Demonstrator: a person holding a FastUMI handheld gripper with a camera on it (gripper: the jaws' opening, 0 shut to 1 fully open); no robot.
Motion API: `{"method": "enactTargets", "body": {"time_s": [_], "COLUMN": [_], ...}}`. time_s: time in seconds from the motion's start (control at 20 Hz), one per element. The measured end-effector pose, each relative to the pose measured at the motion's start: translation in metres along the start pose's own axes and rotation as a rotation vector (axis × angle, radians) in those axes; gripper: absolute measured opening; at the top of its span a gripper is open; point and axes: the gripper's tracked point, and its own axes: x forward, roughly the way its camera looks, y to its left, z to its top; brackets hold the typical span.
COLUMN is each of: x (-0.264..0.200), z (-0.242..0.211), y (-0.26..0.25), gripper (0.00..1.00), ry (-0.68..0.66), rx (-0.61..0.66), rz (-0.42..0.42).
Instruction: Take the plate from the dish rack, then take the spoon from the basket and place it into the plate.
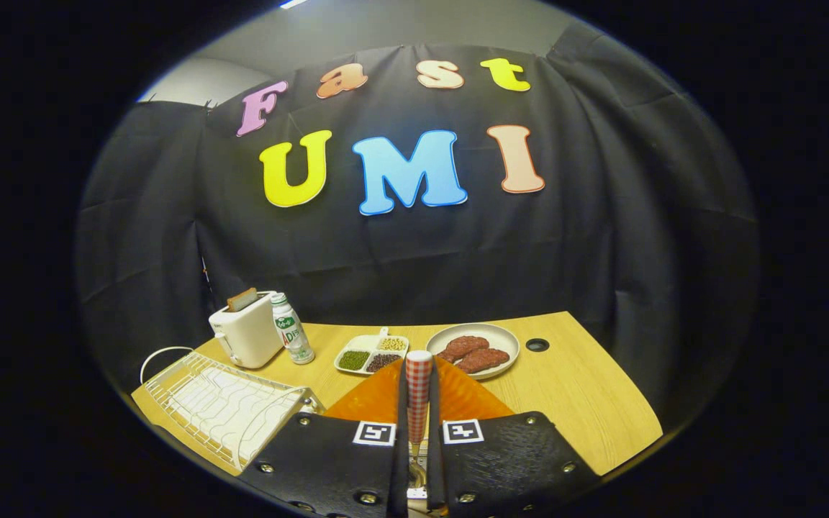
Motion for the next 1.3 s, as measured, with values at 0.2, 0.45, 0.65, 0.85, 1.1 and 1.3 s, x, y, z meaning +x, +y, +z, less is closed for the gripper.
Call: {"method": "enactTargets", "body": {"time_s": [0.2, 0.45, 0.65, 0.85, 1.1, 1.3], "x": [-0.035, -0.086, -0.116, -0.131, -0.136, -0.133], "z": [0.036, 0.050, 0.037, 0.020, -0.013, -0.050], "y": [0.005, 0.021, 0.044, 0.062, 0.071, 0.079], "gripper": [0.10, 0.10, 0.10, 0.10, 0.10, 0.10], "ry": [-0.033, -0.031, -0.007, 0.019, 0.072, 0.150], "rx": [-0.008, -0.054, -0.081, -0.095, -0.082, -0.066], "rz": [-0.011, -0.007, 0.030, 0.052, 0.067, 0.108]}}
